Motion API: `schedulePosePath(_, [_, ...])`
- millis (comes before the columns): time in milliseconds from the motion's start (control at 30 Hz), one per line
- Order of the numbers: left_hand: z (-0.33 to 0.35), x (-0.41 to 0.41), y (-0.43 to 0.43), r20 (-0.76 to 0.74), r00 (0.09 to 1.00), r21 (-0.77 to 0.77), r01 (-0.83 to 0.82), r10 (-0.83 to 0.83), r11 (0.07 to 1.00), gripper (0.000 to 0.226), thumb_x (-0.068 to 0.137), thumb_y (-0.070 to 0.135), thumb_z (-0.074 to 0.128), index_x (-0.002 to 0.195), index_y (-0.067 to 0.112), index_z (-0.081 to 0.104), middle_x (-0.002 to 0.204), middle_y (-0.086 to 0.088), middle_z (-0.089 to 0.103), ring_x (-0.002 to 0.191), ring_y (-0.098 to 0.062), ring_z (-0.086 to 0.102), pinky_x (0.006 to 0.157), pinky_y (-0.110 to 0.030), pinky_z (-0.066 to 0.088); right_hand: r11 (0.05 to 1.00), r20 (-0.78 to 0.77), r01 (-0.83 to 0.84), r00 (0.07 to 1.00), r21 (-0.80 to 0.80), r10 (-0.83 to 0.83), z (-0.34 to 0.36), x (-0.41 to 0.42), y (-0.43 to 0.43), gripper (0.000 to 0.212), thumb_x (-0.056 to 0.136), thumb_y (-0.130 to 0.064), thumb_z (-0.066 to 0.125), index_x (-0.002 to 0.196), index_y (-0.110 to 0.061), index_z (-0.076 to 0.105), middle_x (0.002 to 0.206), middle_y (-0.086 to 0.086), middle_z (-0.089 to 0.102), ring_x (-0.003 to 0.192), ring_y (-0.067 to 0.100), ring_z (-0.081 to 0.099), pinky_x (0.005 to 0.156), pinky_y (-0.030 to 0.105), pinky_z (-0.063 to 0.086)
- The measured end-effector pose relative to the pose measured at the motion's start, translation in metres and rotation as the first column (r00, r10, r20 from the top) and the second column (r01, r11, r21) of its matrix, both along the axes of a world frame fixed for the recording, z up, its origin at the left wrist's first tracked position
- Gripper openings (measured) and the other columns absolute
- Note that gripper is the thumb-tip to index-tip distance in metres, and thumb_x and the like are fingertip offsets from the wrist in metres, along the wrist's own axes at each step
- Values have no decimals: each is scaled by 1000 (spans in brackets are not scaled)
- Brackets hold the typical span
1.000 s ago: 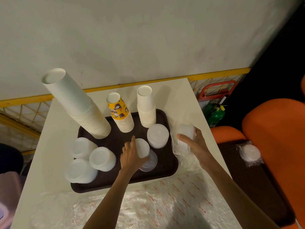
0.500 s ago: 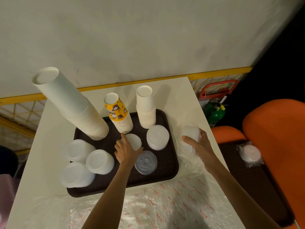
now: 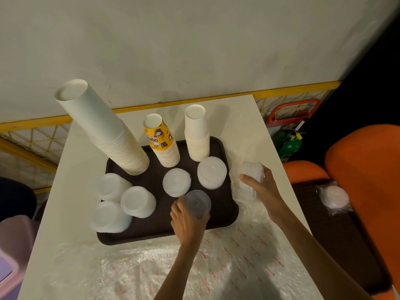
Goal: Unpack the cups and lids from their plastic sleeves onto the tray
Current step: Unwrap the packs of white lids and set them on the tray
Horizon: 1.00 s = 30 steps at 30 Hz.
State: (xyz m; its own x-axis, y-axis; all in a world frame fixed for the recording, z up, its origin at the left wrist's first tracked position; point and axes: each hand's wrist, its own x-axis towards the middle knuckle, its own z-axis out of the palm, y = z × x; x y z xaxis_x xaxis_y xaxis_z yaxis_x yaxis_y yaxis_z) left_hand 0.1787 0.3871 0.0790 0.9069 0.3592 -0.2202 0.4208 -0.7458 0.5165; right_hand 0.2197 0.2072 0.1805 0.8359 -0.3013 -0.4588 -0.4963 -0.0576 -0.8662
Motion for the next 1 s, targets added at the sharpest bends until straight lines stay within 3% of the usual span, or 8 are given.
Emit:
schedulePosePath(233, [-8, 3, -15, -76, 997, 92, 21, -14, 996, 91, 72, 54, 74, 140, 9, 32, 151, -14, 29, 135, -31, 32, 105, -42, 33, 1000, -14, 13, 1000, 11, -13, 2, -3, -7, 81, 79, -27, 74, 144, -19, 27, 145, 6, 34, 132, 29, 36, 109, 49, 36])
schedulePosePath(533, [-5, 2, -17, -59, 997, 68, 48, -44, 997, 85, 69, 50, 77, 135, 13, 38, 140, -8, 42, 129, -27, 39, 102, -40, 37, 1000, -15, -15, 1000, -17, 15, 3, -1, 0, 81, 81, -26, 72, 145, -18, 25, 146, 6, 33, 134, 28, 34, 110, 45, 34])
schedulePosePath(833, [18, 34, 19, 180, 983, 84, 7, -22, 996, 84, 66, 41, 83, 133, 8, 43, 137, -15, 45, 126, -35, 43, 99, -49, 43, 997, -1, -78, 997, 3, 78, 11, 1, 9, 73, 85, -22, 68, 144, -14, 26, 139, 2, 37, 125, 19, 38, 102, 32, 34])
schedulePosePath(1000, [13, 71, 36, 74, 995, 93, 60, -67, 994, 86, 71, 40, 80, 139, 11, 36, 143, -12, 38, 130, -32, 36, 105, -48, 38, 996, 9, -56, 998, -75, 57, 8, 5, 4, 70, 87, -16, 66, 144, -10, 25, 147, 7, 33, 133, 24, 35, 106, 30, 31])
